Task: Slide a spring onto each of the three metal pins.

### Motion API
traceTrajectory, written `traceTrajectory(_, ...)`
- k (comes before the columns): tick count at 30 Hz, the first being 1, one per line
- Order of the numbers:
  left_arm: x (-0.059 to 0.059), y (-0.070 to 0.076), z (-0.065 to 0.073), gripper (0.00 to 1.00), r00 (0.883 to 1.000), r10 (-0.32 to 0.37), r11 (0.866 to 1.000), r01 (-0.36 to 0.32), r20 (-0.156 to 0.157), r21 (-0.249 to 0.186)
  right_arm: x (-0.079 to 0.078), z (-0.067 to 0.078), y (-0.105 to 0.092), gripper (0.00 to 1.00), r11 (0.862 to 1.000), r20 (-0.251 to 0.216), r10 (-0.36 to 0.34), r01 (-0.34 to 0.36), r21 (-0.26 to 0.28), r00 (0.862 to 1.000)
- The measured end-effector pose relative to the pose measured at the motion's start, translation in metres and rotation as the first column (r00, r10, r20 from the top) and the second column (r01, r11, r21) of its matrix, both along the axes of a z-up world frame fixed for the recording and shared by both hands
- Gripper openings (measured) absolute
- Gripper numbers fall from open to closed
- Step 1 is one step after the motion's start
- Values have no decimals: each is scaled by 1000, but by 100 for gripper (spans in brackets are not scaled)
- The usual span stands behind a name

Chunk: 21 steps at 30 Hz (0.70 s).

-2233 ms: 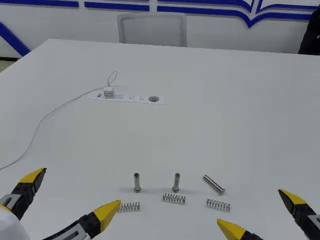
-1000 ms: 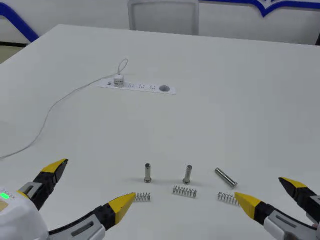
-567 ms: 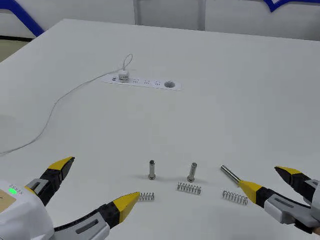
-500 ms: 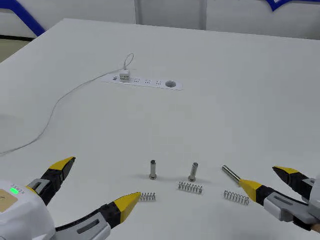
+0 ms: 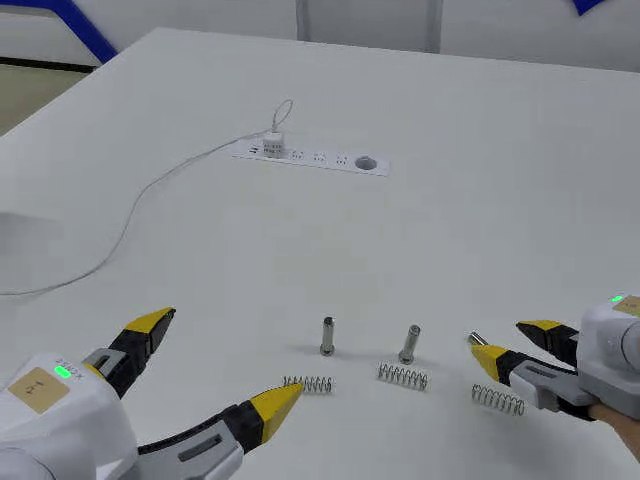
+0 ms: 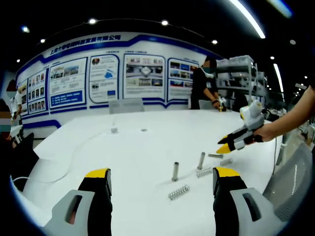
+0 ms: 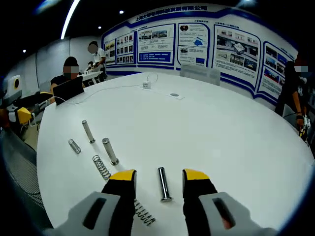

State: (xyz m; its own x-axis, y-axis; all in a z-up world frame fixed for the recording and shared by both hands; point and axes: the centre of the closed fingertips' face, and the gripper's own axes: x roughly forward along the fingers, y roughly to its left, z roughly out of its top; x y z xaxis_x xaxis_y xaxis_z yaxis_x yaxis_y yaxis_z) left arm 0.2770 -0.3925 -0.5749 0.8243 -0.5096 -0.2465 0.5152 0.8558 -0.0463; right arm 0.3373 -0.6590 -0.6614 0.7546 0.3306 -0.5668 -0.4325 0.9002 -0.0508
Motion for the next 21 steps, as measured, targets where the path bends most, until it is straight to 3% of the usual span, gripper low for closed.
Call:
traceTrajectory(14,-2,-3,-5,86,1000,-17,1000,17,-24,5,8,-24,-1,27,1000,-82,0,-2,-23,997)
traceTrajectory(17,-2,-3,-8,83,999,-19,1000,19,-42,-4,9,-27,0,24,1000,-99,-6,4,-21,995)
traceTrajectory(21,-1,-1,-7,83,999,-9,1000,8,-36,-12,13,-28,2,21,1000,-102,-3,2,-9,995)
